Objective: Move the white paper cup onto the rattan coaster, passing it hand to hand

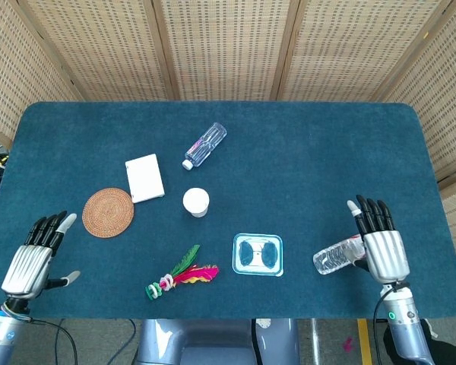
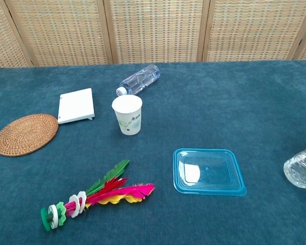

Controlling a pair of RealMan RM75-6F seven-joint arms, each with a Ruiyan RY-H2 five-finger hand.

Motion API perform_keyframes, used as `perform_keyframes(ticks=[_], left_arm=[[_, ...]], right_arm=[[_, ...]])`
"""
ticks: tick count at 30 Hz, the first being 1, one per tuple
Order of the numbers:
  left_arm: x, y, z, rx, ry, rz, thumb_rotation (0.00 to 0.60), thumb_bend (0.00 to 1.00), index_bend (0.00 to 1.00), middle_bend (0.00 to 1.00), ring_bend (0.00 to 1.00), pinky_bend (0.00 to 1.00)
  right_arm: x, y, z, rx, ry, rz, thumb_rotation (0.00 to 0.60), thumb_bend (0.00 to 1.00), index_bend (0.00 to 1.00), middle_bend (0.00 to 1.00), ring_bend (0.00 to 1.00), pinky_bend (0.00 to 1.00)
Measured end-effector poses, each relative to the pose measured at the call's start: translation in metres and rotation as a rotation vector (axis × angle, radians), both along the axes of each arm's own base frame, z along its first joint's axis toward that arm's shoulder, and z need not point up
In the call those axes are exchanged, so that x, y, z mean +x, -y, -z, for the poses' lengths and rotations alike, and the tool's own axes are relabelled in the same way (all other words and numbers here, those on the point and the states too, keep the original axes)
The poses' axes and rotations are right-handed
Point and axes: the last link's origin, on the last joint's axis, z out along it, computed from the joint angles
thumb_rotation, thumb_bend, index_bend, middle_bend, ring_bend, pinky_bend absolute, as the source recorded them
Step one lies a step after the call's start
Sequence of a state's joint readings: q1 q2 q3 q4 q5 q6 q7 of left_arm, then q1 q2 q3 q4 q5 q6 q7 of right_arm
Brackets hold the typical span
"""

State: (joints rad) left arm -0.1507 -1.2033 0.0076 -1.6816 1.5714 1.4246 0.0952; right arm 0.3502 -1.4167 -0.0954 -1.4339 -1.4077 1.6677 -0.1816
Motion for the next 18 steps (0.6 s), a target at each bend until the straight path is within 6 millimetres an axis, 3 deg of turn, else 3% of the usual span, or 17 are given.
perform_keyframes(ticks=[8,18], left_arm=[[0.02,-0.03,0.0,-0.04,-0.039,0.056,0.6,0.1,0.0,0.0,0.0,0.0],[0.068,-0.113,0.005,-0.179,-0.107,0.106,0.6,0.11,0.0,0.0,0.0,0.0]], right_arm=[[-0.006,-0.002,-0.007,-0.01,0.022,-0.002,0.6,0.08,0.0,0.0,0.0,0.0],[-0.009,-0.002,-0.011,-0.014,0.044,0.01,0.6,0.08,0.0,0.0,0.0,0.0]])
